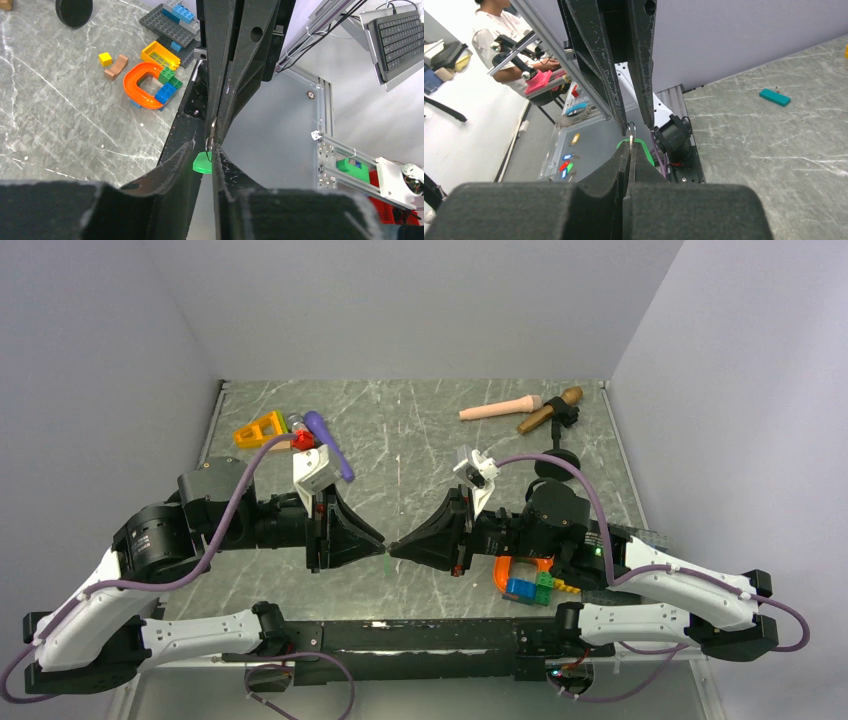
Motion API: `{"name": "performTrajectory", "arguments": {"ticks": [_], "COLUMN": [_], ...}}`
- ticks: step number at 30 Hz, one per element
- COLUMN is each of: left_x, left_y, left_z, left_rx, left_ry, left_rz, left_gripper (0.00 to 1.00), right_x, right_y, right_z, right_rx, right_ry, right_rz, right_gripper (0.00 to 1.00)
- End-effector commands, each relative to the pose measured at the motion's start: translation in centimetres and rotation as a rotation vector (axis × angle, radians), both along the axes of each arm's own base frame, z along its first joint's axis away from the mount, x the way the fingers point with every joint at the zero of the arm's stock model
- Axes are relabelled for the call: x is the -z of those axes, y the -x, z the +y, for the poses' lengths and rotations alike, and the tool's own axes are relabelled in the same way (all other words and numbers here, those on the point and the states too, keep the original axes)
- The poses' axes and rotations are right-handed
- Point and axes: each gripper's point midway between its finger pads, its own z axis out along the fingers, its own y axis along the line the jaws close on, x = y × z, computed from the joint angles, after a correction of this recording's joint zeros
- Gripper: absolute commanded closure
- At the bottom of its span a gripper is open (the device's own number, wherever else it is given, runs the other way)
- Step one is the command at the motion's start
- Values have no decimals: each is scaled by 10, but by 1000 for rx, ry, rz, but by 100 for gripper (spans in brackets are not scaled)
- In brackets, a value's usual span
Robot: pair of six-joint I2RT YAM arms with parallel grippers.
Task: Remove the keys from the keyring
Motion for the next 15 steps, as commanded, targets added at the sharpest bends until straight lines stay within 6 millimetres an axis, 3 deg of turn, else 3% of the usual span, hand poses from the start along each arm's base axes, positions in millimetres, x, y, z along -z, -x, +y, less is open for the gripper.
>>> {"name": "performTrajectory", "arguments": {"ticks": [1,6,9,13,15], "left_x": [-5,-5,-6,-7,-8], "left_y": [3,4,4,2,0], "left_z": [-7,-10,-11,-11,-11], "left_rx": [36,45,45,25,10], "left_ry": [26,29,35,48,57], "left_rz": [-5,3,11,19,24], "left_gripper": [78,88,100,100,100], "right_x": [-20,-20,-20,-21,-20], "right_y": [3,3,3,1,2], "right_z": [-4,-4,-3,-4,-3], "right_rx": [-8,-8,-6,2,0], "right_ry": [-66,-66,-70,-73,-75], "right_rz": [-28,-30,-29,-24,-20], "right_gripper": [100,100,100,100,93]}}
